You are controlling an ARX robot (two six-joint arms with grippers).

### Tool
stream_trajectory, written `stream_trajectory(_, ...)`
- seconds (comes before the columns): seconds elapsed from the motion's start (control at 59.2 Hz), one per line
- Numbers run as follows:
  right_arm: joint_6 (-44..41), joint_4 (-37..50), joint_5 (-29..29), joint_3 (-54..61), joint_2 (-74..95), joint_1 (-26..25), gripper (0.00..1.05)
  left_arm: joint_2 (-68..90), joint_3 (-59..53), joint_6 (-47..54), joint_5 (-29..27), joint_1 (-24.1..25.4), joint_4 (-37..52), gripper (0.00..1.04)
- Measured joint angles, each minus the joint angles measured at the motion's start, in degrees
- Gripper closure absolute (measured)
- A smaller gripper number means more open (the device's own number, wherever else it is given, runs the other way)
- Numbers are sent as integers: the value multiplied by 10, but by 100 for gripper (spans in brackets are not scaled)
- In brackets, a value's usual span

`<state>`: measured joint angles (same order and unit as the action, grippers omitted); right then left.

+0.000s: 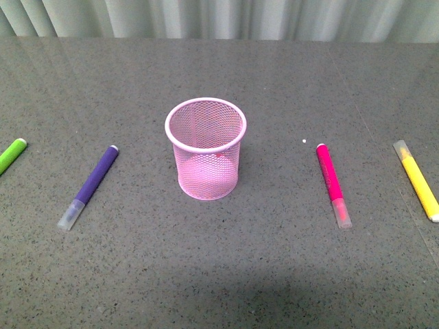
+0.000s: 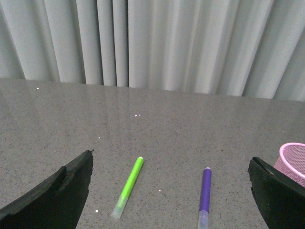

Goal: Insert purple and pink pens into pink cup

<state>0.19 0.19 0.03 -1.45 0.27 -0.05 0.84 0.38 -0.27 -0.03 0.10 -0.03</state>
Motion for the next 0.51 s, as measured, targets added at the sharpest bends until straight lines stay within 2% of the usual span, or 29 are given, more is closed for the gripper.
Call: stream_trajectory(0.507, 0, 0, 0, 0, 0, 0, 7, 0, 0, 0, 0, 0, 0, 8)
